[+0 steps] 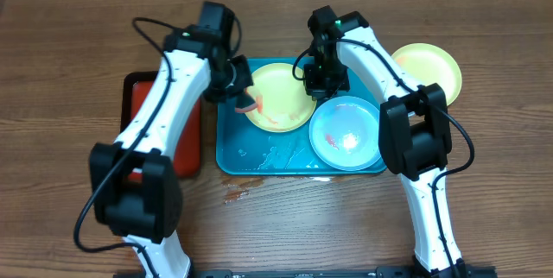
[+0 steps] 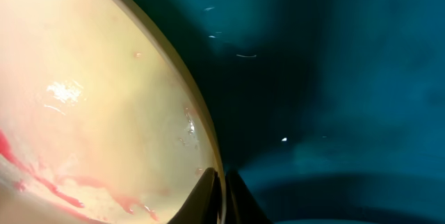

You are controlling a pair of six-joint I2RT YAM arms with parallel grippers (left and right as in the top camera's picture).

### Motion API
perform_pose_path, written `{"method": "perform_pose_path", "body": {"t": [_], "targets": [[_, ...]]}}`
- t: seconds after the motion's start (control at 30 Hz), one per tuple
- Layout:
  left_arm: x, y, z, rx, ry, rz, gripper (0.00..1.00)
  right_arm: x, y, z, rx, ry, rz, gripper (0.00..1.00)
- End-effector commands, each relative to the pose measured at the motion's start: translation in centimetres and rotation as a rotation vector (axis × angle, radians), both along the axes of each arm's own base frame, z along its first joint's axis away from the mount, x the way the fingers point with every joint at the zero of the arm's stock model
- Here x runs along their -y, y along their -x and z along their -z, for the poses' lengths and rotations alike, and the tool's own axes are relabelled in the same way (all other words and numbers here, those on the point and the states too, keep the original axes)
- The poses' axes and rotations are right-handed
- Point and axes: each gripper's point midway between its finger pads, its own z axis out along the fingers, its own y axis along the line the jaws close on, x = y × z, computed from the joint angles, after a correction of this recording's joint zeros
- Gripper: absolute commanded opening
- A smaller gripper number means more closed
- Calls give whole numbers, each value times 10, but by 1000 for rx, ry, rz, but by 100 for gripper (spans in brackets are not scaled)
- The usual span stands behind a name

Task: Clean dirty plates on tray and stack at the side
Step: 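Bring the sponge in the left gripper onto the held plate, then scrub the plate surface with the sponge while the right gripper holds it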

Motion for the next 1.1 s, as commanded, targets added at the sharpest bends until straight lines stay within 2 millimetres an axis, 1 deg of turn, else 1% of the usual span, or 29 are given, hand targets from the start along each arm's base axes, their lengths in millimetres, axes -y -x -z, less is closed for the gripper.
{"method": "perform_pose_path", "body": {"t": [0.0,0.1,0.23,0.27,0.33,0.37,0.57,0.67,0.7,0.8,0.87,0.97,1.0,1.07], "targets": [[21,-9,16,-3,15,25,4,-26,-1,-23,65,-46,-31,8],[29,-12,33,-16,10,42,4,-36,-5,-24,97,-60,-49,12],[32,-13,53,-47,2,47,4,-39,-8,-21,111,-67,-43,13],[32,-14,58,-53,0,47,4,-39,-9,-19,111,-67,-32,12],[33,-15,66,-61,-2,47,4,-39,-9,-15,112,-69,-29,5],[33,-16,70,-66,-3,48,4,-40,-9,-13,114,-70,-29,4],[36,-24,87,-56,-7,54,4,-42,-9,-1,123,-74,-33,4],[31,-26,98,-59,-49,47,4,-42,-8,0,119,-72,-34,4],[27,-25,104,-66,-70,42,4,-42,-8,0,120,-73,-34,4],[13,-23,110,-78,-146,29,5,-43,-10,0,130,-77,-34,4],[-7,-24,110,-68,-254,7,4,-43,-12,0,137,-76,-34,4],[-48,-25,103,-52,-461,-33,4,-43,-12,0,139,-77,-34,4],[-57,-24,100,-55,-506,-40,4,-43,-12,0,140,-78,-34,4],[-69,-22,96,-67,-555,-49,4,-44,-13,-1,143,-79,-34,4]]}}
